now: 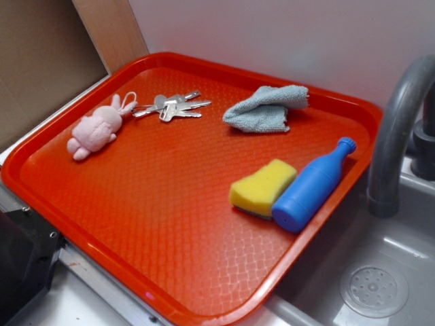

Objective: Grab the blue cloth.

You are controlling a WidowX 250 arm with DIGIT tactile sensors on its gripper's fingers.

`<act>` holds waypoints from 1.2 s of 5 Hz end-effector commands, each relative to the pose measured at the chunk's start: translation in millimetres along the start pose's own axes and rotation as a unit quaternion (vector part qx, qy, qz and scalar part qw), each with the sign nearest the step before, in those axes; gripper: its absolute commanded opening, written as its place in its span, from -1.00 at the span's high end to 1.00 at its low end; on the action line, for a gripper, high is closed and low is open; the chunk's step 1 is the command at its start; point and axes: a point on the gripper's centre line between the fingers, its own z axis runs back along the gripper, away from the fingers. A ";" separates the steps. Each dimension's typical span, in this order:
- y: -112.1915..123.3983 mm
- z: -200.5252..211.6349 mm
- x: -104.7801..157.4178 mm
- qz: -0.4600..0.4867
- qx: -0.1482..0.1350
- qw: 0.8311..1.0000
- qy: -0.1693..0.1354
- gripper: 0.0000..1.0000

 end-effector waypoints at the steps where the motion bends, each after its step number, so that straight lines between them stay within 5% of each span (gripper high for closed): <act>1: 0.0 0.0 0.0 0.000 0.000 1.000 0.000 -1.00; 2: -19.3 -51.0 44.1 -0.037 0.011 0.999 -0.034 -1.00; 3: -49.0 -90.6 93.8 -0.074 -0.010 0.990 -0.118 -1.00; 4: -71.9 -132.8 138.1 -0.128 0.021 0.979 -0.157 -1.00; 6: -73.3 -185.0 209.7 -0.170 0.066 0.971 -0.158 -1.00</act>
